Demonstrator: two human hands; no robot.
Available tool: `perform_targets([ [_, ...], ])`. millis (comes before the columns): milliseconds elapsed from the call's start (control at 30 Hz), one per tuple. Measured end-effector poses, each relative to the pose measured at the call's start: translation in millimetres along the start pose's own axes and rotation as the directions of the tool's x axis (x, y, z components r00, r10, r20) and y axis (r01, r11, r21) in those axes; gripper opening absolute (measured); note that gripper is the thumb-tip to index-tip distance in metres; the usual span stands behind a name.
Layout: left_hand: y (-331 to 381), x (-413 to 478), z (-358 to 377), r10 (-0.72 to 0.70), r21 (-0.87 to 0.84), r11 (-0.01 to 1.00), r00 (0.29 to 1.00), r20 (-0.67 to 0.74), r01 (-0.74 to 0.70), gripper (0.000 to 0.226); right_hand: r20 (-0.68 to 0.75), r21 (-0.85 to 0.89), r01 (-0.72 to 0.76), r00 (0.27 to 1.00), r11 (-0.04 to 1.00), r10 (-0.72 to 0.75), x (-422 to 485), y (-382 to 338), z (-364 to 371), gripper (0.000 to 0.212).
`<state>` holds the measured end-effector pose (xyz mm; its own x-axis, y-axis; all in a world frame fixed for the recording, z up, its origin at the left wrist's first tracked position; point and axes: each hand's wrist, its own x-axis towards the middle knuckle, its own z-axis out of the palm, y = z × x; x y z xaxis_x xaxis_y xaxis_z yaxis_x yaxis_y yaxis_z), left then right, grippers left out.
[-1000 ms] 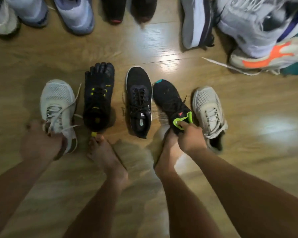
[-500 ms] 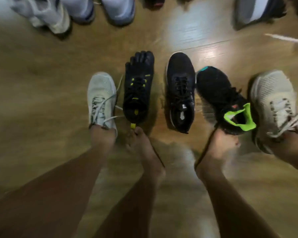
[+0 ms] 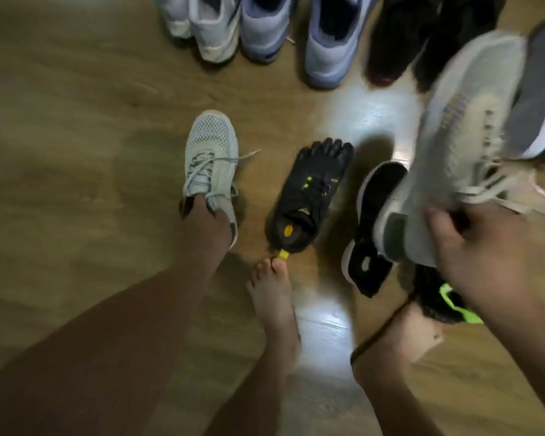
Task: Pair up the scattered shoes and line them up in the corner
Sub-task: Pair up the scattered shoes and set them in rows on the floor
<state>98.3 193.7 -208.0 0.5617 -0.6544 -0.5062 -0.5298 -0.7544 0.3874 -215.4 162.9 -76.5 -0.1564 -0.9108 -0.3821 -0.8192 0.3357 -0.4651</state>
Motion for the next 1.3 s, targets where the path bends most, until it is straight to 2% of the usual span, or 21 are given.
perform_targets([
  [100,-5.6,21.3,-17.6,0.071,0.061,0.996,0.997,-0.034,-0.069,0.045,0.147,0.036,0.248,0.957,0.968,-0.25,36.2,-88.8,72.3,0.027],
  [167,-12.5,38.4,-25.0,0.086,0.062,0.995,0.996,-0.026,-0.084,0.041,0.279,0.084,0.278,0.915,0.957,-0.291,49.5,-134.9,131.4,0.017],
  [267,-22.8,55.3,-28.8,0.064,0.035,0.997,0.998,0.01,-0.064,0.044,0.472,0.059,0.229,0.851,0.972,-0.229,54.5,-181.4,206.6,0.017],
  [367,-36.0,58.7,-29.4,0.01,-0.016,1.0,0.995,0.097,-0.009,0.062,0.662,0.007,0.127,0.743,0.992,-0.099,37.5,-176.4,246.1,0.015],
  [433,-44.1,62.5,-28.7,-0.065,0.042,0.997,0.987,0.145,0.059,0.075,0.742,0.123,0.017,0.663,0.992,-0.103,20.9,-159.9,251.1,0.023],
  [500,-46.9,64.1,-29.1,-0.12,0.071,0.991,0.98,0.159,0.11,0.077,0.719,0.316,-0.119,0.678,0.941,-0.156,9.9,-147.2,241.9,0.035],
  [567,-45.7,63.3,-29.2,-0.137,0.087,0.988,0.98,0.145,0.126,0.082,0.679,0.385,-0.175,0.718,0.906,-0.149,7.9,-133.9,226.1,0.048],
  [667,-43.8,59.4,-25.0,-0.086,0.169,0.983,0.99,0.112,0.066,0.097,0.52,0.296,-0.032,0.844,0.955,-0.133,13.2,-107.9,196.7,0.042],
  [733,-44.2,45.0,-17.2,0.0,0.221,0.975,0.997,0.081,-0.018,0.105,0.451,0.265,0.002,0.884,0.964,-0.126,13.6,-87.7,176.5,0.037],
  [767,-45.1,45.7,-15.8,0.02,0.194,0.98,0.998,0.062,-0.032,0.105,0.433,0.264,0.006,0.893,0.964,-0.124,10.8,-75.7,166.3,0.037],
  [867,-50.2,81.2,-30.9,0.001,0.126,0.992,1.0,0.017,-0.003,0.092,0.391,0.267,-0.009,0.915,0.964,-0.1,-8.5,-30.0,128.8,0.038],
  [933,-61.7,101.2,-27.4,-0.108,0.124,0.987,0.994,0.02,0.104,0.081,0.391,0.175,-0.043,0.92,0.984,-0.029,-24.2,9.1,103.2,0.036],
  [967,-54.2,87.9,-11.4,-0.123,0.179,0.978,0.989,0.078,0.108,0.07,0.374,0.115,-0.084,0.927,0.99,0.035,-30.6,30.5,89.9,0.035],
  [1000,-60.8,82.1,0.8,-0.144,0.177,0.975,0.988,0.061,0.132,0.052,0.338,0.058,-0.132,0.935,0.99,0.105,-36.2,50.6,77.8,0.035],
  [1033,-76.4,54.8,37.1,-0.122,0.08,0.99,0.989,0.086,0.116,0.033,0.291,0.007,-0.18,0.941,0.984,0.171,-41.6,70.2,66.1,0.035],
  [1067,-80.2,14.4,81.7,-0.154,0.018,0.988,0.967,0.202,0.153,0.017,0.24,-0.035,-0.224,0.944,0.974,0.226,-46.3,87.7,55.5,0.035],
  [1100,-79.3,-22.6,118.2,-0.125,0.005,0.992,0.971,0.206,0.127,0.01,0.185,-0.073,-0.259,0.946,0.963,0.268,-49.5,103.3,46.0,0.036],
  [1167,-71.4,-50.6,146.6,-0.147,0.019,0.989,0.973,0.179,0.146,0.008,0.115,-0.156,-0.314,0.936,0.937,0.333,-56.3,131.2,32.5,0.033],
  [1233,-56.3,-40.3,139.2,-0.126,0.103,0.988,0.98,0.152,0.111,0.007,0.107,-0.229,-0.372,0.909,0.899,0.403,-63.4,151.6,28.4,0.024],
  [1300,-60.6,-43.3,144.7,-0.132,0.173,0.98,0.973,0.187,0.1,0.01,0.125,-0.319,-0.424,0.867,0.848,0.481,-67.1,162.6,33.2,0.026],
])
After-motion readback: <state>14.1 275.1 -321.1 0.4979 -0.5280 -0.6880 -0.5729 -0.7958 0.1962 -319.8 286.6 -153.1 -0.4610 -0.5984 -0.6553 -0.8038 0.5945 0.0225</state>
